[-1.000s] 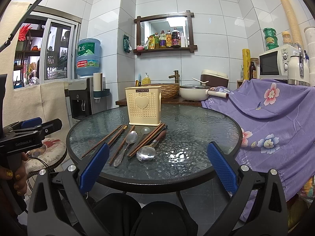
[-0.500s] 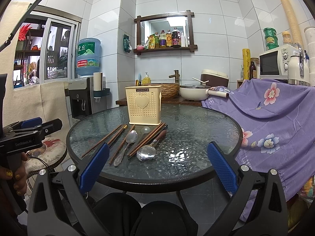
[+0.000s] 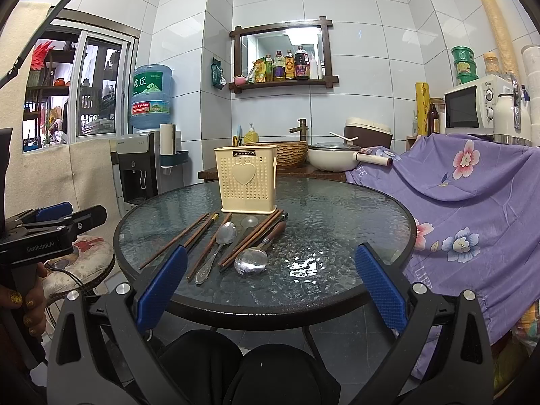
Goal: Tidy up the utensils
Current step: 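Lower the right gripper onto the wooden-handled spoon and close it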
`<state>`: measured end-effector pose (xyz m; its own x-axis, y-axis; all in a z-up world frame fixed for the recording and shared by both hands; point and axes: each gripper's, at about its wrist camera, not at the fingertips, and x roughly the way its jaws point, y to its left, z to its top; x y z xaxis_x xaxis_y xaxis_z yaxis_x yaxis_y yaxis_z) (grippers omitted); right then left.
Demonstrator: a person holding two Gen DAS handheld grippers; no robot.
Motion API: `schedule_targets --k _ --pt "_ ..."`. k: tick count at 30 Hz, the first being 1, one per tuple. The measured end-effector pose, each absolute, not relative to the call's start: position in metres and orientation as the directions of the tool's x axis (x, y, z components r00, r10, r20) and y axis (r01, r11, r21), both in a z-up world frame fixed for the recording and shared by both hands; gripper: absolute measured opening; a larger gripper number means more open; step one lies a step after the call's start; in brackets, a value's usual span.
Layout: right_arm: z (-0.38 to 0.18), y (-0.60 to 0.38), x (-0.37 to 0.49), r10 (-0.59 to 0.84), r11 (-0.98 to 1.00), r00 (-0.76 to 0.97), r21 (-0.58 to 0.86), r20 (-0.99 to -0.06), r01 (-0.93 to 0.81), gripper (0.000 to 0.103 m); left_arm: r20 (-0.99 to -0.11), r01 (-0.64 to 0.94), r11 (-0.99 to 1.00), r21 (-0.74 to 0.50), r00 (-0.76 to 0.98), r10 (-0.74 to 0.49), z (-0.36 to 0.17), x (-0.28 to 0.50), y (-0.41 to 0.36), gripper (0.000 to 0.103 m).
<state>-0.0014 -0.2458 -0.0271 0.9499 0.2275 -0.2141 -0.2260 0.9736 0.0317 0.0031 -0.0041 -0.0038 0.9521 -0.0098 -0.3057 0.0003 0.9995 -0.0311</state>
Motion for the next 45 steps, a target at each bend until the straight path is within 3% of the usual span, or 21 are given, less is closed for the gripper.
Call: schedule_targets --k 12,21,26,31,38,45 --pt "-0.035 -0.239 0.019 0.216 0.976 0.942 0.027 -0.257 -0.216 0.098 -0.342 -0.002 0.999 -0.043 0.940 -0.012 -0.007 0.024 0.007 0.097" --pt "-0.044 -0.242 0.093 0.177 0.984 0.884 0.070 -0.433 -0.163 0.098 -0.467 -0.008 1.000 0.004 0.884 0.009 -0.022 0.076 0.019 0.097" --pt "-0.045 -0.239 0.148 0.263 0.965 0.800 0.164 -0.539 -0.207 0.097 -0.547 -0.020 1.000 0.003 0.837 0.018 -0.028 0.111 0.032 0.096" --pt "-0.039 -0.232 0.199 0.270 0.963 0.734 0.188 -0.623 -0.194 0.071 -0.617 -0.010 1.000 0.018 0.787 0.019 -0.028 0.152 0.040 0.084" --pt "-0.046 -0.217 0.254 0.268 0.963 0.642 0.214 -0.718 -0.162 0.054 -0.688 0.021 1.000 0.000 0.726 -0.015 -0.035 0.195 0.039 0.077" --pt "-0.058 -0.195 0.290 0.214 0.977 0.602 0.180 -0.769 -0.117 0.029 -0.723 0.030 1.000 -0.008 0.690 -0.026 -0.043 0.222 0.037 0.070"
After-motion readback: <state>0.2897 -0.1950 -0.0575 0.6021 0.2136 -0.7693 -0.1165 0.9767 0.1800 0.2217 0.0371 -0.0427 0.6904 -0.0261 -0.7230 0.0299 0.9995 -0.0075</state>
